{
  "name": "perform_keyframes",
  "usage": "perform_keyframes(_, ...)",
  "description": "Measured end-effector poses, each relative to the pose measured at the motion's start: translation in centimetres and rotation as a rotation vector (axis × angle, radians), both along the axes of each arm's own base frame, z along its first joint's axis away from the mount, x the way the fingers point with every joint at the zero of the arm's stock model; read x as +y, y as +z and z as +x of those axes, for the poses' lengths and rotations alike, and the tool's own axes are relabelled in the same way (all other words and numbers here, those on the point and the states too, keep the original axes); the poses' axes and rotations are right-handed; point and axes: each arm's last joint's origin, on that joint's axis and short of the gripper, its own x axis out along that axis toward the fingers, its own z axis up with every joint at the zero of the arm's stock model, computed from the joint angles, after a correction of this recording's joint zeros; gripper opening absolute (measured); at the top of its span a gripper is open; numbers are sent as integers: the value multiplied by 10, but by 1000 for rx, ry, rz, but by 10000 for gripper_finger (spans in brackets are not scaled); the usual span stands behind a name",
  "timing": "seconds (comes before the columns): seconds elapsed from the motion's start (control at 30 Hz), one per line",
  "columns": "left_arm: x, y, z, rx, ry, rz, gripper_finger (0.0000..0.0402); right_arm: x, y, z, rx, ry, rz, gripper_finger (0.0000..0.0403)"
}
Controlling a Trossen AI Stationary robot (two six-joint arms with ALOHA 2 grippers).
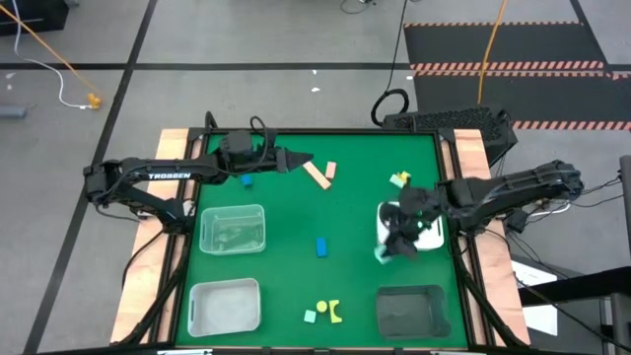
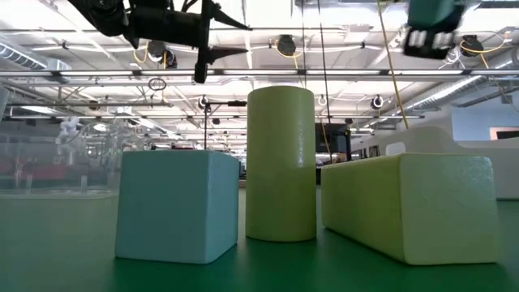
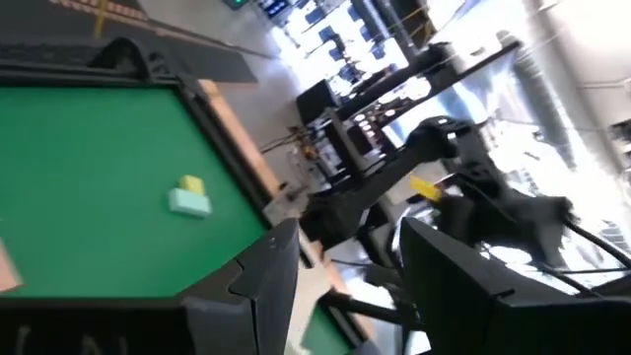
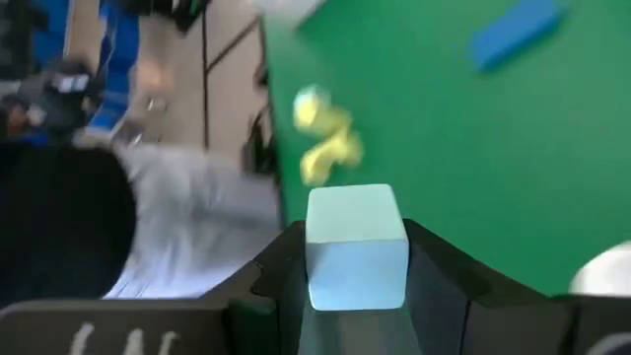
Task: Sort & place blocks by color
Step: Put the top left light blue block into the black bin
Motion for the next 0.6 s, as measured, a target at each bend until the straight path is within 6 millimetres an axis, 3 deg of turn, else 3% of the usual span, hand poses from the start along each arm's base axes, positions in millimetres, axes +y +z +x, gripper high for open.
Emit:
perform_keyframes(0.33,1,-24,-5,253,-4,-28,179,61,-16,-12,265,112,107,119)
perform_keyframes(0.6,7,-41,-15,437,11,-49,179,94,-31,-17,378,168,114,129)
